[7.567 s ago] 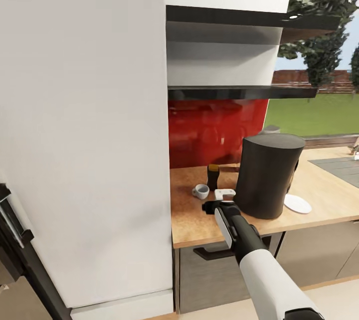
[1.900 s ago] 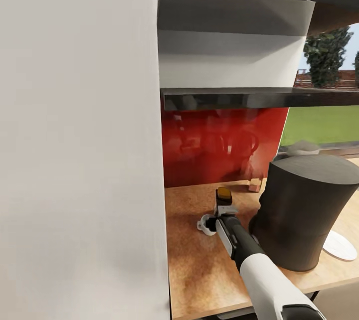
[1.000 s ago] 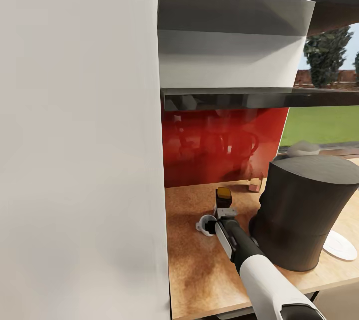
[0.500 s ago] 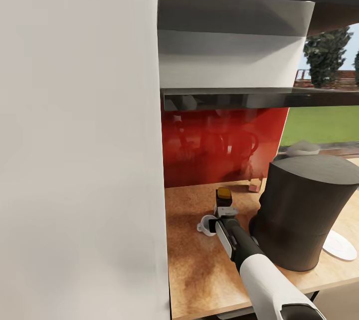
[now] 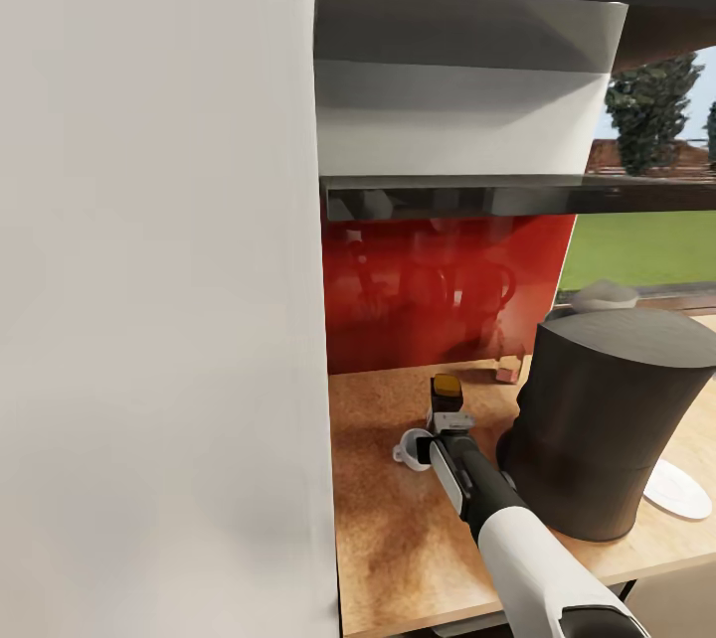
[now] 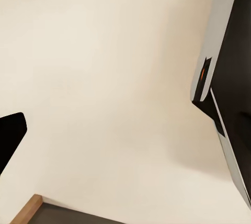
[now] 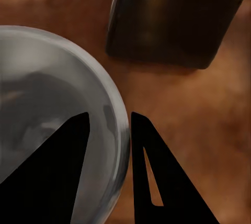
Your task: Set up a coffee station on the kitchen countertop: keep the coffee maker on the countertop, move the bottle of coffee from the kitchen shelf to the counter next to the coffee maker, place a paper coffee filter on top of the coffee maker, put the saucer next to the coffee maker with the coffee cup on the saucer, and place the electric kettle next to the coffee maker.
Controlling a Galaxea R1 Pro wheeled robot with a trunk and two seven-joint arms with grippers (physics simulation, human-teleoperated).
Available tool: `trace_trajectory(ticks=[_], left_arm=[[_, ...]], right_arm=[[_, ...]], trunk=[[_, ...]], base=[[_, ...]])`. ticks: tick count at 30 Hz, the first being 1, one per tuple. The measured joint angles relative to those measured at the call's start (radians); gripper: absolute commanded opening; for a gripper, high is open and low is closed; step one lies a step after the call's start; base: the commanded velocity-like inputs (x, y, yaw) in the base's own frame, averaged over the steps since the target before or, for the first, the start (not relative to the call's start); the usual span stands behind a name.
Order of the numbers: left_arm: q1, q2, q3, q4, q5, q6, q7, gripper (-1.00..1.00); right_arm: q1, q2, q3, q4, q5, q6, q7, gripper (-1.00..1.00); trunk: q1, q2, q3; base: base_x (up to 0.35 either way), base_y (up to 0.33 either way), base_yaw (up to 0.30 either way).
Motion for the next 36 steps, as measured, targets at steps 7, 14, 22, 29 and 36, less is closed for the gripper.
trace_trajectory(ticks=[7,14,22,29,36], left_arm=[[0.000,0.000,0.000,-0.001,0.000,-0.001,0.000,1.00],[0.000,0.000,-0.023,-0.001,0.000,-0.001,0.000,1.00],[0.000,0.000,-0.031,-0.002,0.000,-0.001,0.000,1.00],[-0.001,0.000,-0.031,-0.002,0.000,-0.001,0.000,1.00],[-0.001,0.002,-0.031,-0.002,0.000,-0.001,0.000,1.00]], right_arm=[[0.000,0.000,0.000,0.001,0.000,0.000,-0.001,-1.00],[0.000,0.000,-0.001,-0.042,-0.011,0.000,0.000,-1.00],[0.001,0.000,-0.001,-0.093,-0.015,0.001,-0.001,-1.00],[0.001,0.000,0.001,-0.096,-0.015,0.001,0.000,-1.00],[0.001,0.000,0.006,-0.094,-0.015,0.001,0.000,-1.00]], trunk=[[0.000,0.000,0.000],[0.000,0.000,0.000],[0.001,0.001,0.000],[0.001,0.001,0.000],[0.001,0.001,0.000]], base=[[0.000,0.000,0.000],[-0.007,-0.015,0.000],[-0.195,-0.148,0.000],[-0.258,-0.171,0.000],[-0.281,-0.136,0.000]])
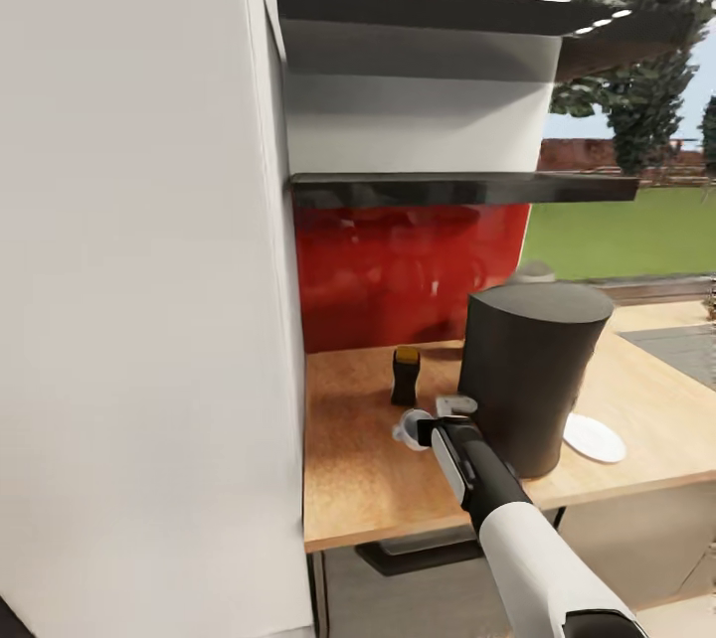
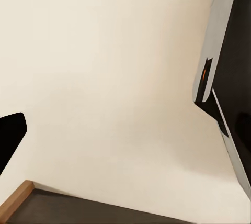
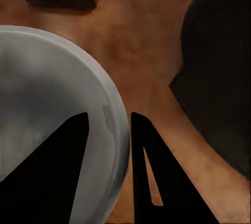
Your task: Set up a coffee station on the kitchen countertop: keep the coffee maker on the countertop, move the bottle of coffee from the kitchen shelf to the counter next to the coffee maker, place a paper coffee filter on top of the coffee maker, put the saucer next to the coffee maker with the coffee cup on the saucer, and place the electric kettle next to the coffee maker.
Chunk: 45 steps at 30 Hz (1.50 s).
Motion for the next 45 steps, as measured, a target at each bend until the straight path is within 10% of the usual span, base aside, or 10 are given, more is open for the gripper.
trace_trajectory(ticks=[28,45], left_arm=[[-0.001,-0.001,0.000,-0.001,0.000,0.001,0.001,1.00],[0.000,0.000,0.000,-0.001,0.001,0.001,0.001,1.00]], right_arm=[[0.000,0.000,0.000,0.003,0.000,0.000,0.000,-1.00],[0.000,0.000,0.000,0.001,0.000,0.000,0.000,-1.00]], trunk=[[0.000,0.000,0.000],[-0.001,0.000,0.000]], base=[[-0.317,-0.043,-0.177],[0.173,-0.219,-0.171]])
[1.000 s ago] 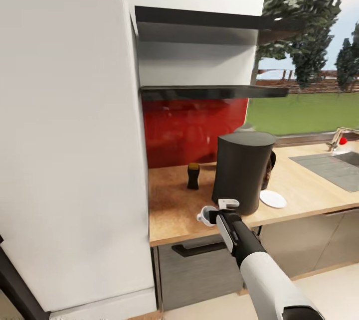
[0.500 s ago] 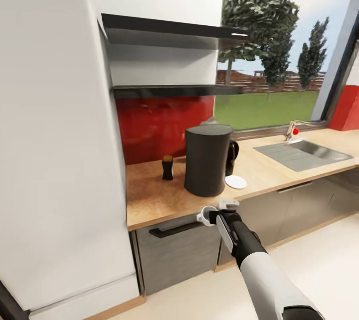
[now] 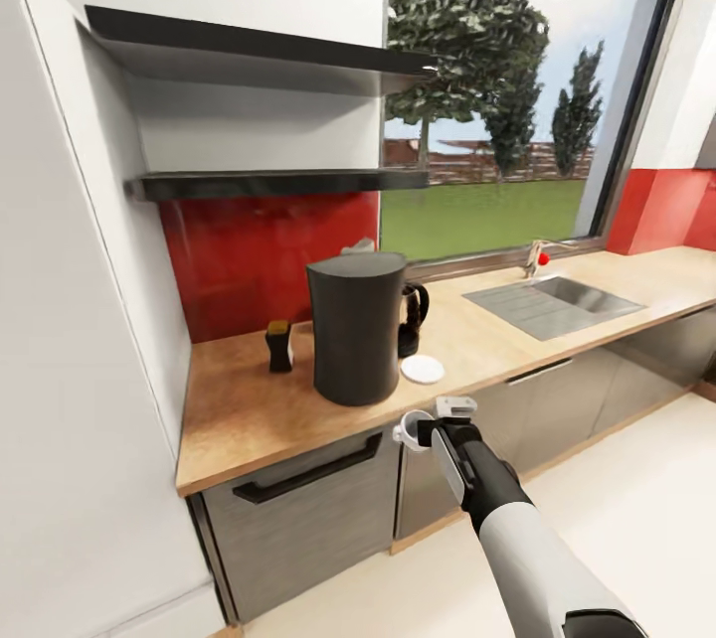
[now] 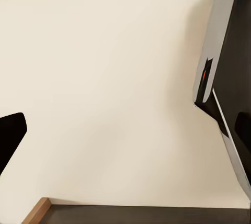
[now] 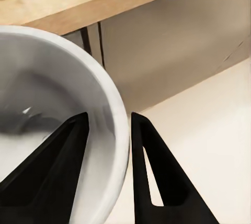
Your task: Set up a coffee station on the kitchen countertop: keep the coffee maker on the countertop, move the bottle of coffee from the kitchen shelf to the counter next to the coffee maker, place a paper coffee filter on top of the coffee maker, put the saucer next to the coffee maker with the coffee cup on the saucer, and place the electric kettle next to the coffee maker.
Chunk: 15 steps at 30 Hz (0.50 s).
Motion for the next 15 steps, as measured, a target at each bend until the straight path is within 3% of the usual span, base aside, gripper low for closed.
trace_trajectory(ticks=[15], left_arm=[[0.000,-0.006,0.004,0.001,-0.001,0.000,0.000,1.00]], right_arm=[[0.000,0.000,-0.001,-0.003,0.000,0.000,-0.001,-1.00]], trunk=[[0.000,0.000,0.000]], base=[[0.328,-0.007,0.000]])
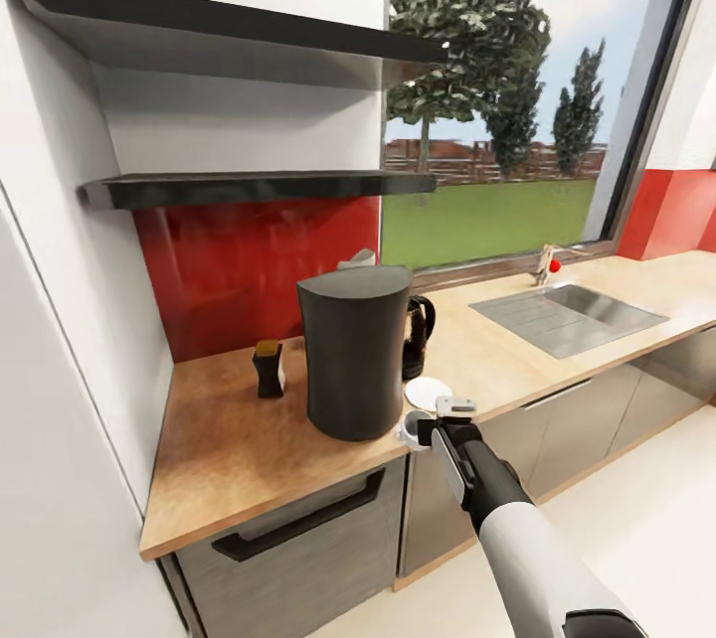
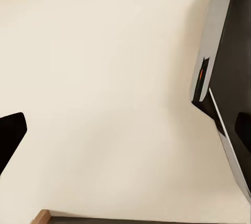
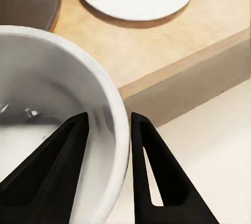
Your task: Set up a coffee station on the kitchen countertop: keep the coffee maker on the countertop, move the bottle of coffee from the kitchen shelf to the counter next to the coffee maker, place a paper coffee filter on top of the coffee maker, put the saucer next to the coffee maker with the coffee cup on the saucer, and place the electric kettle next to the coffee maker.
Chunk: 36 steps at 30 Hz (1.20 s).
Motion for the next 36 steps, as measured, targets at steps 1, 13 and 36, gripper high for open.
trace_trajectory(ticks=[1,13,36], left_arm=[[0.000,0.000,0.000,-0.001,0.000,0.000,0.000,1.00],[0.000,0.000,0.002,0.000,0.000,0.000,0.000,1.00],[0.001,0.001,0.001,0.000,0.001,0.000,0.000,1.00]], right_arm=[[0.000,0.000,0.000,0.000,0.000,0.000,0.000,-1.00],[0.000,0.000,-0.004,-0.052,0.001,0.000,-0.001,-1.00],[0.000,0.000,-0.004,-0.052,0.001,0.000,0.000,-1.00]], trunk=[[0.000,0.000,0.000],[0.000,0.000,0.000],[0.001,0.000,0.000]], base=[[0.245,-0.187,0.000],[0.178,-0.264,0.000],[0.092,-0.138,0.088]])
